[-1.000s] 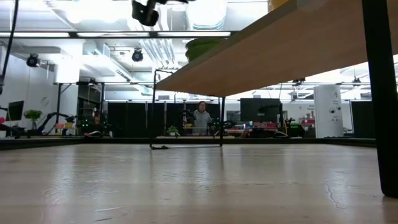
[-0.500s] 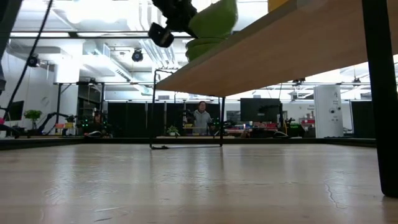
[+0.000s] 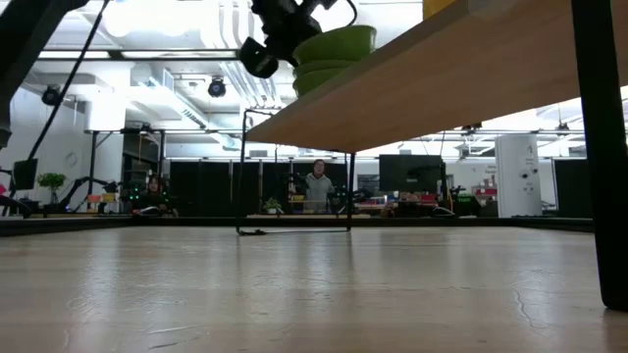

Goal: Pick & Place Mini bowls
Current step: Stack the white bowl on the white bowl on the shelf

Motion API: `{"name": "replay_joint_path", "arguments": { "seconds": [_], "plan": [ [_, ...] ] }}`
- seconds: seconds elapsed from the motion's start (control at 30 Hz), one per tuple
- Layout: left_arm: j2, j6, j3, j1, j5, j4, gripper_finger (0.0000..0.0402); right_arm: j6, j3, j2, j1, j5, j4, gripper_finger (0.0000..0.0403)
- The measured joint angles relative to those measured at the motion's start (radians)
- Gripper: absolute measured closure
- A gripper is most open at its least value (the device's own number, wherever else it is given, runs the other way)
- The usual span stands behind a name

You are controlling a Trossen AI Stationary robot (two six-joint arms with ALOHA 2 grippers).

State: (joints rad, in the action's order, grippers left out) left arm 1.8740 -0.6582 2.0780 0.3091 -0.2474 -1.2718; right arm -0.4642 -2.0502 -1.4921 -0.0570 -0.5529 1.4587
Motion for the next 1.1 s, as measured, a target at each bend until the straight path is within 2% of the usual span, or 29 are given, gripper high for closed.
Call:
{"name": "replay_joint_path", "arguments": {
  "seconds": [0.17, 0.73, 0.9, 1.1],
  "plan": [
    [0.002, -0.013, -0.003, -0.005, 0.028, -0.011, 0.0394, 0.0, 0.0, 0.0, 0.0, 0.0, -0.001, 0.0346],
    [0.034, 0.017, -0.003, -0.018, 0.027, -0.027, 0.039, 0.0, 0.001, 0.0, 0.0, -0.002, -0.002, 0.0346],
    [0.032, 0.003, -0.003, -0.018, 0.022, -0.027, 0.0365, 0.0, 0.001, 0.0, 0.0, -0.002, -0.002, 0.0346],
    [0.026, 0.033, -0.003, -0.018, 0.02, -0.027, 0.0313, 0.0, 0.001, 0.0, 0.0, -0.002, -0.002, 0.0346]
  ]
}}
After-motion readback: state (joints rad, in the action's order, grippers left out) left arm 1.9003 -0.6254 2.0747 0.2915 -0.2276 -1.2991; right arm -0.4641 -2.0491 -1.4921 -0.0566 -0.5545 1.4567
